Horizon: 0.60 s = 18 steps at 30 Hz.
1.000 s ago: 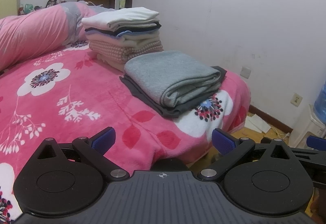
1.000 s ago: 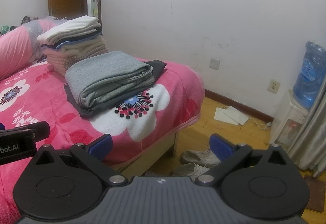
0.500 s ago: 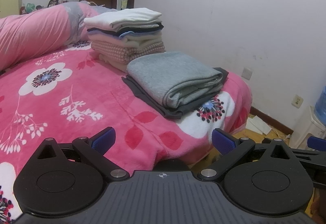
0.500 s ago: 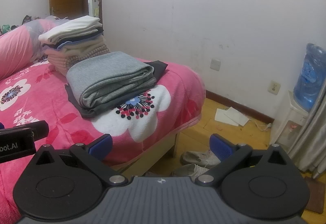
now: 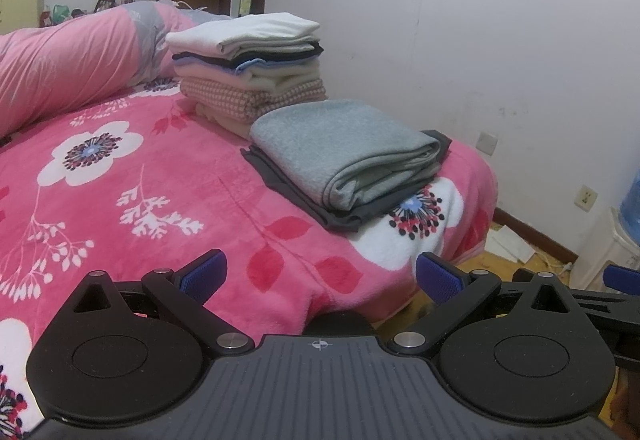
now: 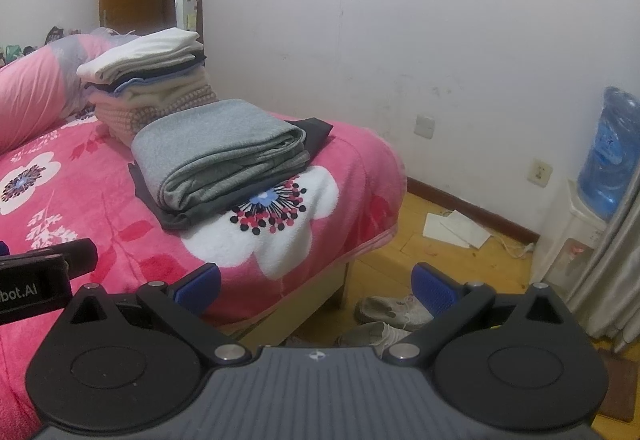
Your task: Fold clothes
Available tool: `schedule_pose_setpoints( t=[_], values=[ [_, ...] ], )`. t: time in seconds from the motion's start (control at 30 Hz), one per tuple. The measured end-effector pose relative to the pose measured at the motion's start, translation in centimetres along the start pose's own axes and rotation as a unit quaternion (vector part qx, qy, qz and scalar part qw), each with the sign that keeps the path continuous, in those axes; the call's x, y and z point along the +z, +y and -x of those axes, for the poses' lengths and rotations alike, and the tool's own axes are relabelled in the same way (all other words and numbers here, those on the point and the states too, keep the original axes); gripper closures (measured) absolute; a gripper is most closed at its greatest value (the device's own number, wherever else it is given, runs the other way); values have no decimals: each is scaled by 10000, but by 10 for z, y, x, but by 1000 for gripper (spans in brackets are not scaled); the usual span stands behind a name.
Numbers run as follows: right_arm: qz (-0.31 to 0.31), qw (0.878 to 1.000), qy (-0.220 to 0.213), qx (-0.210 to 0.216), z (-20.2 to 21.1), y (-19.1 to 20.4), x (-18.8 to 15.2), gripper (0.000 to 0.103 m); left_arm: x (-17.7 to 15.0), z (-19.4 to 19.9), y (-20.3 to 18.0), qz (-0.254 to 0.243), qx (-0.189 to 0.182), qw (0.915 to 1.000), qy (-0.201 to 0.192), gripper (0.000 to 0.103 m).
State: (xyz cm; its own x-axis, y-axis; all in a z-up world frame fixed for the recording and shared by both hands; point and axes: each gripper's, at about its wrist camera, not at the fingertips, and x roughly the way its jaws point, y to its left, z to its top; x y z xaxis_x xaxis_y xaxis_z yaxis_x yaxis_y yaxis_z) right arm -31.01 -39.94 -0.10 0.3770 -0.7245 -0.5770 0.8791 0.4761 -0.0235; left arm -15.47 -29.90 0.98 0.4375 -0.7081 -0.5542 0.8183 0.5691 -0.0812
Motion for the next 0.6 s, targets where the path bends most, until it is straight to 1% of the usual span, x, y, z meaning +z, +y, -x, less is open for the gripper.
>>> schedule_pose_setpoints(
  t=[0.6],
  values=[
    [42,10000,-30,20,0,6,3,0,1,1,2,13,9,10000,13,1]
  ],
)
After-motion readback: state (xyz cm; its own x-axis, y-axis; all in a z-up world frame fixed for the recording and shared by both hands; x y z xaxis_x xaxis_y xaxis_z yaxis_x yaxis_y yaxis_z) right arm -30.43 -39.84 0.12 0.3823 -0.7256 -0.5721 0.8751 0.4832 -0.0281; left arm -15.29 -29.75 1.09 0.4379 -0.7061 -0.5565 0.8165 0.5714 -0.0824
